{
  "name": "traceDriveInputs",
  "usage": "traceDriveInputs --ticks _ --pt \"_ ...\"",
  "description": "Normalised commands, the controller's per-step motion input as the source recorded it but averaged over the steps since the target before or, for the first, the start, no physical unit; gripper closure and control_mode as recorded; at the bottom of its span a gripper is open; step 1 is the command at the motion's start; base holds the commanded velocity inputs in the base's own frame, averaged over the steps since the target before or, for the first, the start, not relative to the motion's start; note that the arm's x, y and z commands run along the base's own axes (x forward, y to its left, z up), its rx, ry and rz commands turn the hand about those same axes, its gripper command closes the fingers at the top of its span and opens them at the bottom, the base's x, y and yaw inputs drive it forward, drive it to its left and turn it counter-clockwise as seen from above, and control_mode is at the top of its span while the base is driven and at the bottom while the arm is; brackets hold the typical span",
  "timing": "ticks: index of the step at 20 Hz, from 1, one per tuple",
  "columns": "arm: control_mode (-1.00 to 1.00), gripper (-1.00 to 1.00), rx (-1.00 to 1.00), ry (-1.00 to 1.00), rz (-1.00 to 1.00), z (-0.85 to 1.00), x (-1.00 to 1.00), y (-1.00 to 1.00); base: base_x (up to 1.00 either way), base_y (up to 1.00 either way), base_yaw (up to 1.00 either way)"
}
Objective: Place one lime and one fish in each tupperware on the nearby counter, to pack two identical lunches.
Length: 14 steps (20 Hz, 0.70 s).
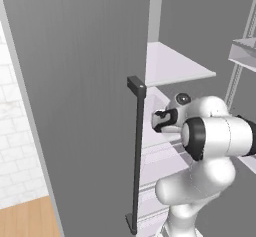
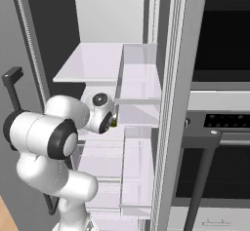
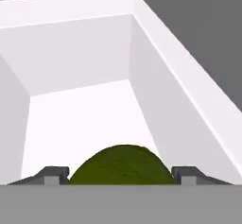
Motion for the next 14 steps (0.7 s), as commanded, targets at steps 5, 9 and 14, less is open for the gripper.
traceDriveInputs --ticks 5,9,14 --pt "-1.00 1.00 0.00 -0.09 0.00 0.59 -0.66 0.06 0.00 0.00 0.00" --pt "-1.00 1.00 0.00 -0.07 0.00 0.94 -0.75 0.08 0.00 0.00 0.00" --pt "-1.00 1.00 0.00 -0.04 0.00 1.00 -0.86 0.08 0.00 0.00 0.00"
